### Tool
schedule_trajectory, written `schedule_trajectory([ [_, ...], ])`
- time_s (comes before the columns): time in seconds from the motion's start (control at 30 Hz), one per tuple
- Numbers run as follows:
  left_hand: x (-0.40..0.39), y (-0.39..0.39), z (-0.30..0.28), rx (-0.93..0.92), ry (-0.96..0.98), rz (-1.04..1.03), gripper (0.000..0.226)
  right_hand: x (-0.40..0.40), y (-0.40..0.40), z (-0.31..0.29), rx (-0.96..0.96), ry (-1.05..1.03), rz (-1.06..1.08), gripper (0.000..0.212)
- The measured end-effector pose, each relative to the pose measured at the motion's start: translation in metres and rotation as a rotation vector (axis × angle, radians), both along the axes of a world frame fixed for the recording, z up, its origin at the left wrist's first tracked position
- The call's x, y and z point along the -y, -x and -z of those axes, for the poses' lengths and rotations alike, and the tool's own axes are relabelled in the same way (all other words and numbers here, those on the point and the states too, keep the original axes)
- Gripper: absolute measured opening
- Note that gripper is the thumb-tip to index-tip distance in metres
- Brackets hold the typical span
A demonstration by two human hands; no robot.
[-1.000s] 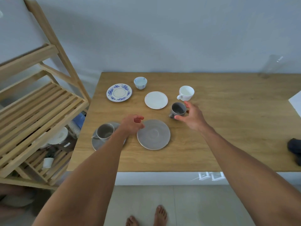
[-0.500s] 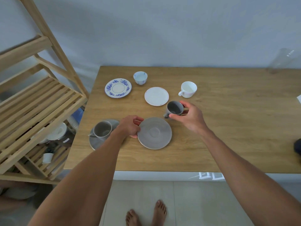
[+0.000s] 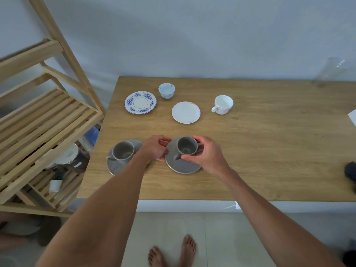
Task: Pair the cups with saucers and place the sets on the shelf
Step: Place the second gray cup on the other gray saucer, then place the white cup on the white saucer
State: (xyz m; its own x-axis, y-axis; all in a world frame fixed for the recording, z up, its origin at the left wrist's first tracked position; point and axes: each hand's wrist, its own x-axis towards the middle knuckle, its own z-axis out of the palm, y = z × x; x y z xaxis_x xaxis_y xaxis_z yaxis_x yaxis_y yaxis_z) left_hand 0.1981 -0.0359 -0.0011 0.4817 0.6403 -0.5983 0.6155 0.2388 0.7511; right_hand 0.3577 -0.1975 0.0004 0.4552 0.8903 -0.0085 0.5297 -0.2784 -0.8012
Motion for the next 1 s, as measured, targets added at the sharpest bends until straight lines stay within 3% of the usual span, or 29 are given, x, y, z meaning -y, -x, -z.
schedule_trajectory([
  [0.53, -0.009, -0.002, 0.003, -0.02, -0.018, 0.051, 0.044, 0.003, 0.005, 0.003, 0.008, 0.033, 0.034, 0.092],
  [0.83, -0.027, -0.011, 0.008, -0.001, -0.221, -0.029, 0.024, 0.006, -0.028, -0.014, 0.049, -0.051, 0.2, 0.063],
  [1.0, -0.038, -0.02, 0.006, 0.01, -0.215, -0.081, 0.011, -0.005, -0.059, -0.019, 0.094, -0.062, 0.28, 0.051],
])
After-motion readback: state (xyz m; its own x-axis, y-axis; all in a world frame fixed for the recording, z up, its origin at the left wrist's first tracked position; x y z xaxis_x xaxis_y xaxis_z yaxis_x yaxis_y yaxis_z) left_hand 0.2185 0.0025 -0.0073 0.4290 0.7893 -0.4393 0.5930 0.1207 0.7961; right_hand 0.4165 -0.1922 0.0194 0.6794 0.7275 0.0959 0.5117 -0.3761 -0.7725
